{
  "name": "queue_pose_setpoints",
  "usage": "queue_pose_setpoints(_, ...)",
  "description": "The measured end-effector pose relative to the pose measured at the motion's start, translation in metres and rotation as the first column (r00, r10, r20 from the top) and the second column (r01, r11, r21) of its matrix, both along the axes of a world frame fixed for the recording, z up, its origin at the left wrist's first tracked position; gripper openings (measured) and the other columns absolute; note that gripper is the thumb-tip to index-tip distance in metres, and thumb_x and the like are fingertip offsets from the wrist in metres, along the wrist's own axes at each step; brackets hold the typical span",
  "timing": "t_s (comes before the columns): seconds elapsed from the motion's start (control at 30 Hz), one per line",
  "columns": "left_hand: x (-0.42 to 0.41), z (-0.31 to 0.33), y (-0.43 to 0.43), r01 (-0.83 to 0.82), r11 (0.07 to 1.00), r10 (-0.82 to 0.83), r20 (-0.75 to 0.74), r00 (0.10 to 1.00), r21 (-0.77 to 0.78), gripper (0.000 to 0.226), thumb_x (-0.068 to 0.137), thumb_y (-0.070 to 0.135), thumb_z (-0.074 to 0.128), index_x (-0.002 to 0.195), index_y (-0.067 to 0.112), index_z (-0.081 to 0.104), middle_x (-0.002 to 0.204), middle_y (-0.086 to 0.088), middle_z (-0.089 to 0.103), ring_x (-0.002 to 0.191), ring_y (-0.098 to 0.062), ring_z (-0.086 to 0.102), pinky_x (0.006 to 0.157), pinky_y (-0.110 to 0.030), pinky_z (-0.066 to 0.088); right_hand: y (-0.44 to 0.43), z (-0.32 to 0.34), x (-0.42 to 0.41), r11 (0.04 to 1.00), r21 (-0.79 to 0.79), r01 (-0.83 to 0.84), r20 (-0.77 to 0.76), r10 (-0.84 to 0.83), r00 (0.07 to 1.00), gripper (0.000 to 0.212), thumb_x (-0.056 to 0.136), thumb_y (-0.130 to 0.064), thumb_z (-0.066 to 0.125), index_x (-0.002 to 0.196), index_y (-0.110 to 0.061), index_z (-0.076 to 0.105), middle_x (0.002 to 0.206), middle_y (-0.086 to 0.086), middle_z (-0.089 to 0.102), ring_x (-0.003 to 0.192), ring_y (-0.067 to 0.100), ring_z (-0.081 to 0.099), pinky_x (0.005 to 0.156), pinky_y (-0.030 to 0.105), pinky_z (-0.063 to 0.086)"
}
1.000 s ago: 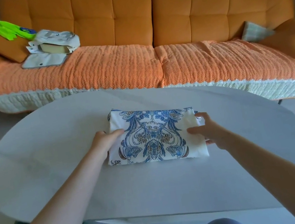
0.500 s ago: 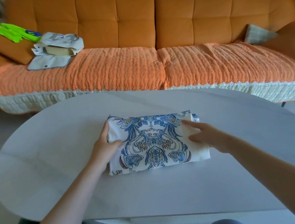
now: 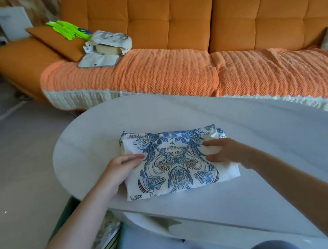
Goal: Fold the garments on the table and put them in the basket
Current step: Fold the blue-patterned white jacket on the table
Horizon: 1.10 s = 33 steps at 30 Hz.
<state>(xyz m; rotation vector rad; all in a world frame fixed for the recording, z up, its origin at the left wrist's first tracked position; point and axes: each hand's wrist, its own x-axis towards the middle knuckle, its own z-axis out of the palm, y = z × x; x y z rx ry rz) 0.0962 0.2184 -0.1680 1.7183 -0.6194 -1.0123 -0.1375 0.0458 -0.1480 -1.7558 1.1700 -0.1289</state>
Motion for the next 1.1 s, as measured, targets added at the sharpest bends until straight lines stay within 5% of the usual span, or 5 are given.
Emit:
queue_pose_setpoints(0.17,0.027,0.003,0.061,-0.075,0.996,0.078,-0.064,0.995,0.047,0.018,0.078,0.015,0.073,0.094,0.022,0.069,0.102,-0.011,0.069,0.092,-0.027,0.067,0.085,-0.042,0.053,0.026,0.001,0.060,0.993,-0.018,-0.116,-0.009,0.116,0.993,0.054,0.079,-0.001,0.070,0.127,-0.023,0.057,0.138,0.009,0.043,0.114,0.026,0.049,0.096,0.029,0.042)
queue_pose_setpoints(0.6,0.070,-0.022,0.217,-0.503,0.863,0.488,-0.315,0.814,0.036,0.036,0.078,-0.005,0.065,0.107,0.016,0.062,0.115,-0.013,0.059,0.099,-0.031,0.062,0.082,-0.043,0.052,0.138,0.009,0.227,0.843,-0.255,-0.474,-0.101,0.465,0.880,0.059,0.081,0.008,0.056,0.127,-0.028,0.056,0.136,0.008,0.044,0.109,0.026,0.049,0.091,0.029,0.041)
queue_pose_setpoints(0.73,0.071,-0.042,0.257,-0.614,0.782,0.621,-0.201,0.757,0.102,0.039,0.079,-0.003,0.066,0.108,0.022,0.061,0.114,-0.009,0.060,0.094,-0.028,0.062,0.068,-0.037,0.053,0.190,0.012,0.274,0.639,-0.462,-0.615,-0.249,0.572,0.782,0.060,0.084,0.000,0.049,0.131,-0.037,0.050,0.144,-0.003,0.038,0.124,0.021,0.046,0.088,0.026,0.038)
queue_pose_setpoints(0.93,0.060,-0.094,0.289,-0.779,0.623,0.782,-0.029,0.623,0.072,0.036,0.079,-0.001,0.070,0.109,0.015,0.060,0.116,-0.005,0.057,0.093,-0.023,0.061,0.079,-0.033,0.048,0.260,-0.030,0.323,0.340,-0.569,-0.749,-0.420,0.663,0.620,0.059,0.086,0.000,0.055,0.134,-0.033,0.047,0.129,-0.001,0.047,0.106,0.022,0.055,0.076,0.028,0.039)
queue_pose_setpoints(1.1,0.046,-0.159,0.287,-0.819,0.568,0.808,0.131,0.574,0.085,0.033,0.082,0.014,0.070,0.111,0.024,0.058,0.118,0.005,0.054,0.111,-0.019,0.053,0.095,-0.039,0.045,0.256,-0.105,0.337,0.389,-0.478,-0.788,-0.441,0.669,0.598,0.059,0.083,0.006,0.056,0.132,-0.027,0.050,0.131,0.003,0.046,0.106,0.026,0.056,0.086,0.034,0.048)
